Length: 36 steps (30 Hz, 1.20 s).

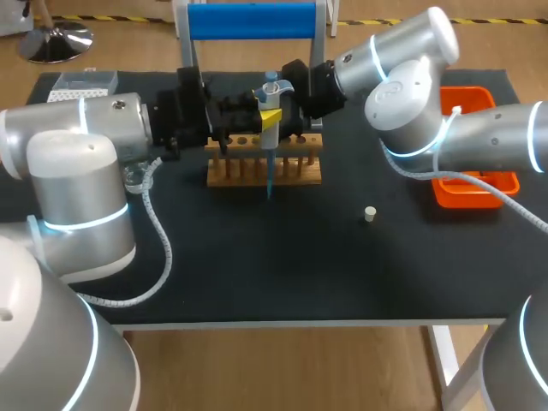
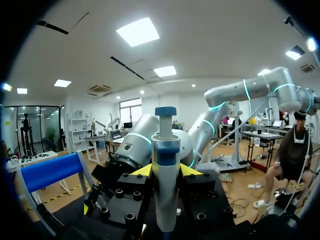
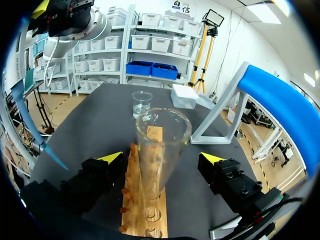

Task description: Invert the test tube, pick up the pipette, mount the tip to pipette, aspirate from beaker and dispense into the tube, eject the tip, return the pipette, and cap with the stopper.

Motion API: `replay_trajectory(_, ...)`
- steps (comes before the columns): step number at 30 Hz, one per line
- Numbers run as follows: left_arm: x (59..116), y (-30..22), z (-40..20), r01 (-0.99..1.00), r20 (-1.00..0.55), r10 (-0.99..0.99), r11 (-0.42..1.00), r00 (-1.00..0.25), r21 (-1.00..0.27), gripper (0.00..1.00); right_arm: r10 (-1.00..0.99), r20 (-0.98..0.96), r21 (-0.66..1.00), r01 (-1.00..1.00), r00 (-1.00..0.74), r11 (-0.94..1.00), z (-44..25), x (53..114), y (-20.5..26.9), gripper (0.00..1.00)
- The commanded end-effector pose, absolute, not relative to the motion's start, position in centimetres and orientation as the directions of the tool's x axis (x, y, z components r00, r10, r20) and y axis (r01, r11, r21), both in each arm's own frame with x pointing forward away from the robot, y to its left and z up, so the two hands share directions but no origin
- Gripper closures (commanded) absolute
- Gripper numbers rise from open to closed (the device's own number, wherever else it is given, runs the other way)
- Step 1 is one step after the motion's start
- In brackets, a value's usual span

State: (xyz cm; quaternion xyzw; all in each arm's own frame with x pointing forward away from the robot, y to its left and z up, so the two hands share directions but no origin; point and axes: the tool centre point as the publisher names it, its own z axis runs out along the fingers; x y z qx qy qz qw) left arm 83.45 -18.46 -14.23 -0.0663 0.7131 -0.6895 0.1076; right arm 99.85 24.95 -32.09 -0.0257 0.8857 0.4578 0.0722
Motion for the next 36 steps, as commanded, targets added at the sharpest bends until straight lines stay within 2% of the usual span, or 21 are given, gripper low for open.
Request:
replay_trajectory(1, 83.4, -18.4, -14.3, 0.055, -0.063, -0.243, 0.039, -0.968, -0.998, 1.0, 0.023, -0.158, 0.818, -0.118, -0.987, 0.563, -31.2, 98.8, 22.8, 0.0)
replay_trajectory(23, 83.4, -18.4, -14.3, 0.055, -0.063, -0.243, 0.039, -0.968, -0.998, 1.0, 0.026, -0.238, 0.886, -0.207, -0.971, 0.414, -25.1, 93.4, 14.3, 0.0)
replay_trajectory(36, 83.4, -18.4, -14.3, 0.055, -0.063, -0.243, 0.039, -0.968, -0.998, 1.0, -0.016, -0.173, 0.935, -0.169, -0.985, 0.313, -22.1, 89.3, 13.5, 0.0)
